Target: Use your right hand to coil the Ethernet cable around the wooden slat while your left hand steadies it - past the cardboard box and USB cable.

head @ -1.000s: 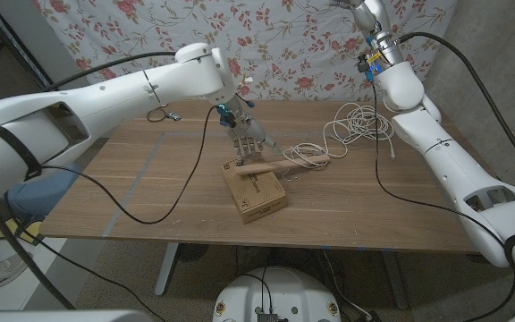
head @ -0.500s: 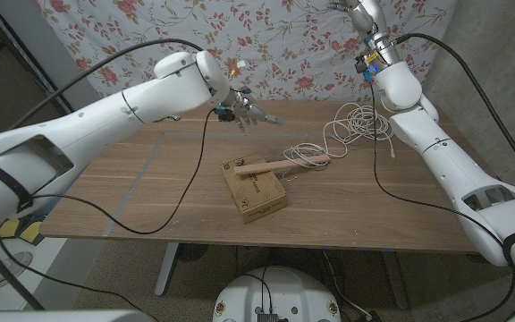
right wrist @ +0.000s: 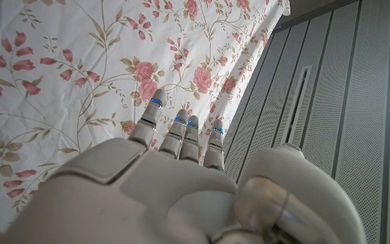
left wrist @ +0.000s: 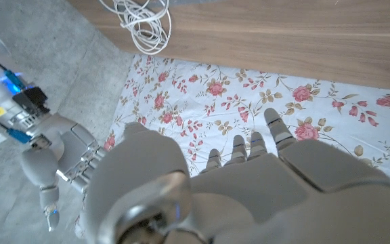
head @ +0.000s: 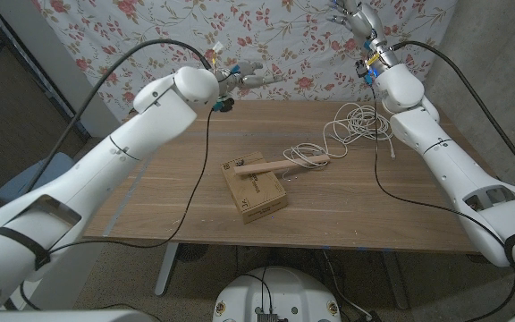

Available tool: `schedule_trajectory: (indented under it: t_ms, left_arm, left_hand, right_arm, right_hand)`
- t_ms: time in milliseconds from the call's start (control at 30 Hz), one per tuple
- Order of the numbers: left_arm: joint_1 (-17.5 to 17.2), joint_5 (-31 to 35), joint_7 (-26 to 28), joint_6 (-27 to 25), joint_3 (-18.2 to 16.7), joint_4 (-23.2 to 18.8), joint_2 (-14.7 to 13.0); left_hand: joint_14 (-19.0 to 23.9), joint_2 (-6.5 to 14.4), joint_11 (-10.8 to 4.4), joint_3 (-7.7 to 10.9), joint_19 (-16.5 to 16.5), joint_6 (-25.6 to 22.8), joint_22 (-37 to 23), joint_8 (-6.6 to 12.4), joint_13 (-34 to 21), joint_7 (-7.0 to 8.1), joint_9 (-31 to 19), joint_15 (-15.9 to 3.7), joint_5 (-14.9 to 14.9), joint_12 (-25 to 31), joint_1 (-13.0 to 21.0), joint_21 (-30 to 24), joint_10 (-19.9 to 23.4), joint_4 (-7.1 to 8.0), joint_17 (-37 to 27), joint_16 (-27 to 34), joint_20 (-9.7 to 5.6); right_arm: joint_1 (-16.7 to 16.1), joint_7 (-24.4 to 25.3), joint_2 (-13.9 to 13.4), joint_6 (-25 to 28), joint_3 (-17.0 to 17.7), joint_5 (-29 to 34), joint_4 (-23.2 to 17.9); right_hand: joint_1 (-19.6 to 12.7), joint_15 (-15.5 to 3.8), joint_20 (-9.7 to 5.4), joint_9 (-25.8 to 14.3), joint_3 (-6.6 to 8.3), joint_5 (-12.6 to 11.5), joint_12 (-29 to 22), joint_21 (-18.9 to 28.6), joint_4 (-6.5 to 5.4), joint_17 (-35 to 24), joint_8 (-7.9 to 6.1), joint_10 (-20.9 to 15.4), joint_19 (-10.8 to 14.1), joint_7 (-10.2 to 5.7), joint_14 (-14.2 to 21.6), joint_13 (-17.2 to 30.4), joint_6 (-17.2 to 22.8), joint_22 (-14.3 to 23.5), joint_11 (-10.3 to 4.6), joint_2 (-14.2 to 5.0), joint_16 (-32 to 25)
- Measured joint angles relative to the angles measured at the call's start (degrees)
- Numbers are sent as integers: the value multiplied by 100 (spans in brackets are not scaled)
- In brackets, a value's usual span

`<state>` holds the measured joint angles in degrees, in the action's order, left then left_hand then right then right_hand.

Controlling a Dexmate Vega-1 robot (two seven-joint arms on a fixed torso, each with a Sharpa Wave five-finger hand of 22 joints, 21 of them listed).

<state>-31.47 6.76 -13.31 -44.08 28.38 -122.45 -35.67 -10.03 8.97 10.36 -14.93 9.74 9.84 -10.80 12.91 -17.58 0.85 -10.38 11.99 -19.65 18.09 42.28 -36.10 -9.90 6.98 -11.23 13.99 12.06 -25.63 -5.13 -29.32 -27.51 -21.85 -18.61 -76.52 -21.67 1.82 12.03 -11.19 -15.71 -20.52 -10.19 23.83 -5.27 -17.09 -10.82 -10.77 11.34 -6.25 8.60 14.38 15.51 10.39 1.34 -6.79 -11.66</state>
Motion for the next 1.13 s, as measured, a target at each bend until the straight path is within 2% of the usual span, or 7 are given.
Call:
schedule_trajectory:
  t_ms: [267, 433, 633, 833, 900, 1033, 1133]
  left_arm:
    - [-635, -526, 185, 1401, -789, 576, 516]
    - [-836, -1043, 63, 2304, -1206, 1403, 839]
    - [-808, -1920, -290, 3698, -1319, 2210, 1000]
    - [-666, -2514, -530, 4837, -1295, 2879, 1011]
    - [-596, -2762, -637, 5313, -1235, 3142, 986]
    - [-507, -3142, -763, 5877, -1136, 3431, 939]
    - [-445, -3450, -828, 6205, -1055, 3623, 907]
  left_hand:
    - [31, 14, -158, 5, 34, -3, 24, 0, 164, 251, 25, -198, 135, 0, -137, 0, 4, 39, 31, -23, -75]
    - [19, 15, -313, -11, 20, -115, 41, 0, 289, 439, 26, -338, 188, 0, -286, 0, -1, 85, 58, -23, -187]
    - [115, 2, -453, -13, 11, -462, 47, 1, 422, 509, 53, -525, 188, 0, -453, 0, 115, 134, 74, 0, -303]
    - [288, 85, -595, -40, -156, -739, 68, -21, 532, 572, 53, -656, 188, 0, -672, 0, 364, 199, 84, 0, -501]
    - [334, 99, -636, -47, -238, -751, 68, -44, 560, 559, 53, -702, 188, 0, -697, 0, 423, 211, 84, 0, -503]
    - [361, 146, -667, -40, -309, -770, 68, -50, 587, 540, 53, -729, 188, 0, -805, 0, 454, 246, 84, 0, -531]
    - [361, 159, -667, -18, -309, -767, 68, -138, 613, 543, 52, -729, 188, 0, -866, 0, 454, 268, 83, -8, -531]
  right_arm:
    - [26, -578, 14, 399, -33, -690, 173]
    - [27, -914, 77, 606, -31, -1169, 313]
    - [-51, -1158, 157, 802, 27, -1610, 493]
    - [-202, -1232, 181, 968, 124, -1946, 585]
    - [-298, -1199, 175, 1030, 180, -2072, 594]
    - [-474, -1086, 174, 1064, 277, -2224, 609]
    - [-596, -993, 192, 1064, 335, -2306, 619]
  right_hand:
    - [-38, 84, -21, 28, 24, 99, 5, -212, 24, 170, 67, 491, -178, -136, -478, -170, -364, 0, -62, -39, 109]
    - [-38, 125, -43, 54, 24, 146, 5, -265, 24, 220, 67, 638, -217, -132, -621, -218, -499, 0, 9, -39, 109]
    - [72, 329, -13, 54, -24, 189, 5, -366, -72, 293, 67, 751, -248, -95, -733, -291, -658, -14, 190, -30, 109]
    - [204, 718, -13, 53, -80, 211, -23, -463, -128, 424, 67, 760, -247, 159, -578, -373, -804, -10, 712, 28, 40]
    - [203, 789, -13, 53, -80, 211, -23, -477, -128, 455, 67, 759, -247, 240, -560, -388, -824, -10, 790, 27, 19]
    - [233, 800, -13, 80, -104, 211, -23, -509, -152, 485, 67, 746, -247, 249, -557, -400, -814, -10, 771, 28, 19]
    - [234, 712, -13, 80, -104, 211, -23, -522, -152, 511, 43, 750, -247, 247, -639, -400, -816, -10, 607, 28, 19]
